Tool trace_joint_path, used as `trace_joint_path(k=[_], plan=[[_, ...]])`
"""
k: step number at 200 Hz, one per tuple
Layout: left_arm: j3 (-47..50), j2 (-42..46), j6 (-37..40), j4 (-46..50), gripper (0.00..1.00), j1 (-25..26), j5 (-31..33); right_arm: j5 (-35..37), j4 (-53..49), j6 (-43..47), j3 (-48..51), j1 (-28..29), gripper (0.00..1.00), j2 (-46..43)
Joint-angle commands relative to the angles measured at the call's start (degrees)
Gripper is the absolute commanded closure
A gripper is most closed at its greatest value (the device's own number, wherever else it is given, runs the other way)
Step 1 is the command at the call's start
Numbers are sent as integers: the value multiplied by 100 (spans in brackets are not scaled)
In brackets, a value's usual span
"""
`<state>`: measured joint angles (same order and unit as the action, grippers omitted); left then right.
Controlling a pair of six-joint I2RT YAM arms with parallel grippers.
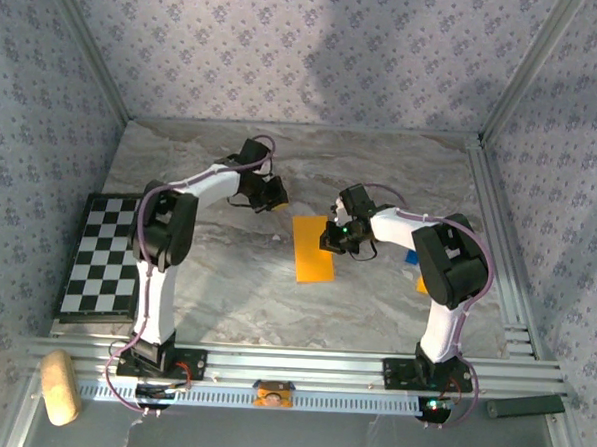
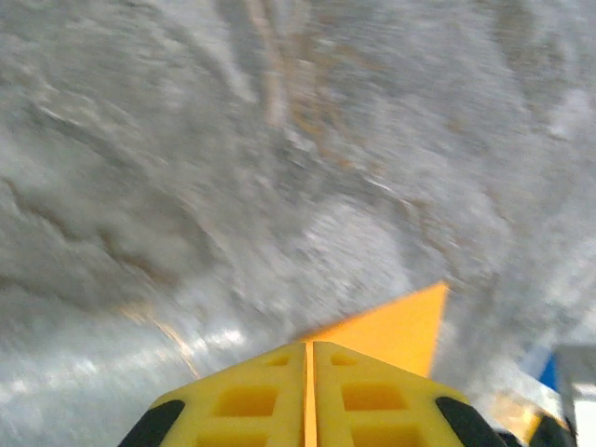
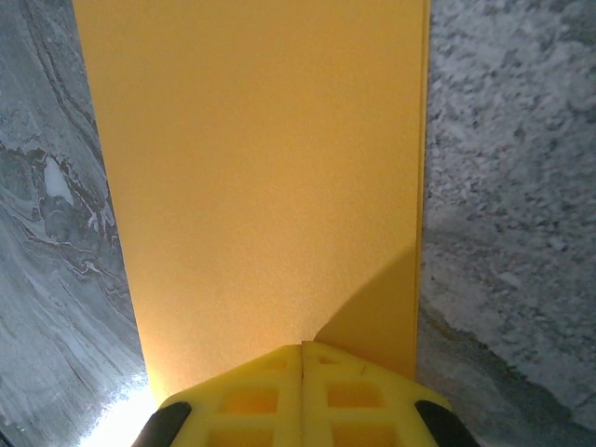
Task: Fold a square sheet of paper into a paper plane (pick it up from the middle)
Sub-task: First fold the square sheet of paper in half at the center of the table.
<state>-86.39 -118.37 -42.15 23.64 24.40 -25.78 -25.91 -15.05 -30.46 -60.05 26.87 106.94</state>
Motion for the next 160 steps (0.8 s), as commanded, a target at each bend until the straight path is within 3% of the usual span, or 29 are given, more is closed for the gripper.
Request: trace_joint_path(k=[1, 86, 160], plan=[[329, 532, 80, -185, 90, 256, -392, 587, -651, -74, 230, 37, 100, 275], [2197, 1162, -805, -1591, 90, 992, -967, 648, -678, -92, 275, 8, 100, 179], [2797, 1239, -773, -2202, 89, 1338, -1343, 647, -651, -109, 368, -4, 100, 187]])
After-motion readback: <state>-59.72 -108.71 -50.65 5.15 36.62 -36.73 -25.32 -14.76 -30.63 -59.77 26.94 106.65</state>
